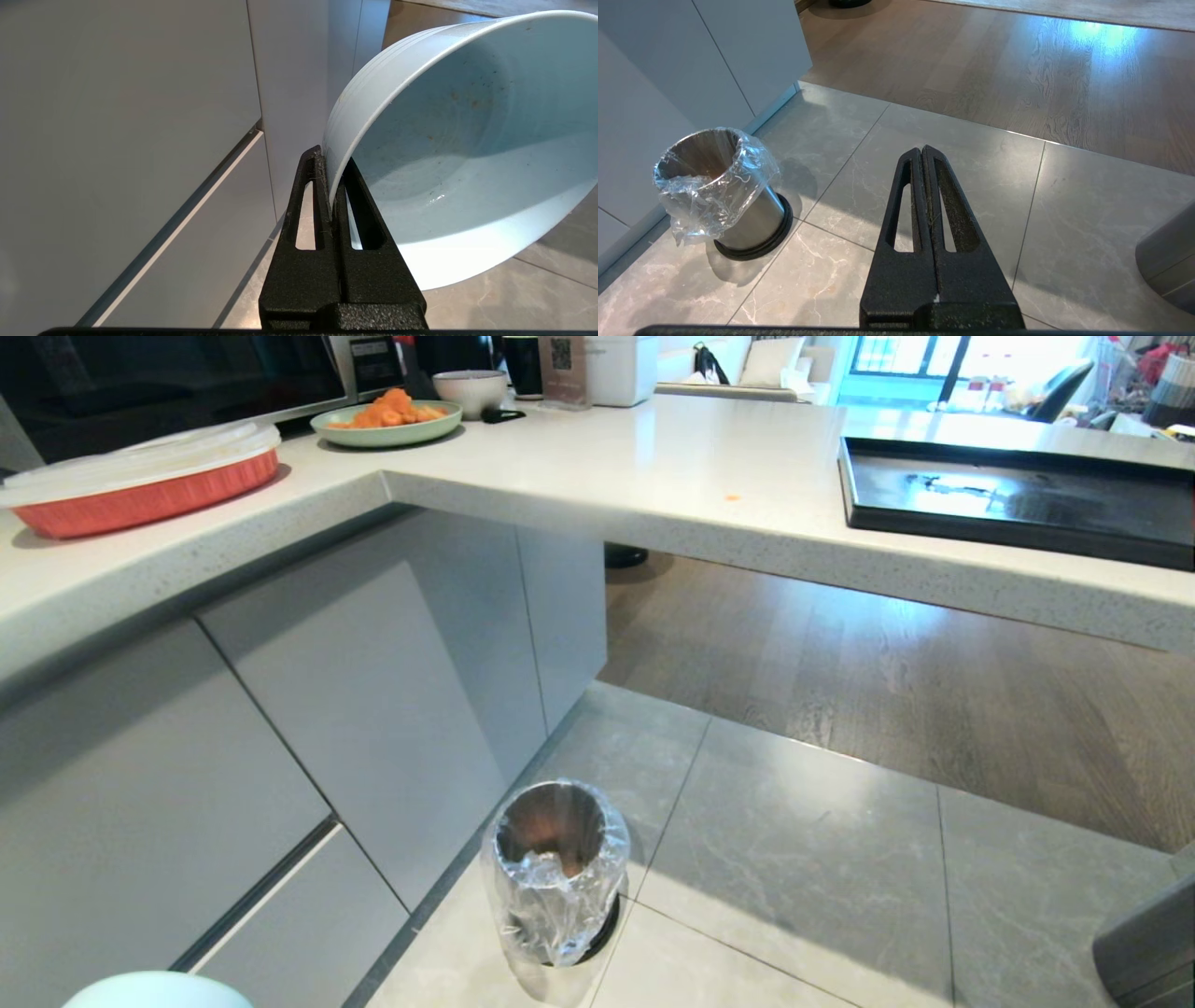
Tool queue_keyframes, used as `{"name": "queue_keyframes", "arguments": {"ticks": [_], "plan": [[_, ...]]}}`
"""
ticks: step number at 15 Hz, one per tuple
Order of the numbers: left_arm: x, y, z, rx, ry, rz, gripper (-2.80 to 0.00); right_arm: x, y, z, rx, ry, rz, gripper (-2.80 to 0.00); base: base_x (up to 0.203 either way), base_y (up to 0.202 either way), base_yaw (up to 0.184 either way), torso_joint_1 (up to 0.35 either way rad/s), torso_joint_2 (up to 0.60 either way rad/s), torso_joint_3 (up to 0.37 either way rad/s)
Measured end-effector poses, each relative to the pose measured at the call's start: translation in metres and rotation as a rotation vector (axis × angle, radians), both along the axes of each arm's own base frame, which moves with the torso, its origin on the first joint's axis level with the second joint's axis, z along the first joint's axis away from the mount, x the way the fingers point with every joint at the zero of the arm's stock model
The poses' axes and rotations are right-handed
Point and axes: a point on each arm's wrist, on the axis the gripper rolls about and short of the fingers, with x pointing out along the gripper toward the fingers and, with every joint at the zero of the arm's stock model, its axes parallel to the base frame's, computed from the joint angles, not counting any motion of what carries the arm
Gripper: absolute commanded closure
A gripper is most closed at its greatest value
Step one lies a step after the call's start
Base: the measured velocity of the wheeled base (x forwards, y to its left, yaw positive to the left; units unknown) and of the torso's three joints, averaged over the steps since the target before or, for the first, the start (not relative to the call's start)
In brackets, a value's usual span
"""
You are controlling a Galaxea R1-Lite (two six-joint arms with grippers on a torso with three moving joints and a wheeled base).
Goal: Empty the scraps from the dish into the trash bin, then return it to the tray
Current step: Put the bowl back to the table
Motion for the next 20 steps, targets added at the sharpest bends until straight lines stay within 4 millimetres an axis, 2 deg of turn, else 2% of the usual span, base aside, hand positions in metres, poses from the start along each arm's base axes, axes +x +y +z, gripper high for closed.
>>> {"name": "queue_keyframes", "arguments": {"ticks": [20], "plan": [[0.0000, 0.0000, 0.0000, 0.000, 0.000, 0.000, 0.00, 0.0000, 0.0000, 0.0000, 0.000, 0.000, 0.000, 0.00, 0.000, 0.000, 0.000, 0.000, 0.00, 0.000]]}}
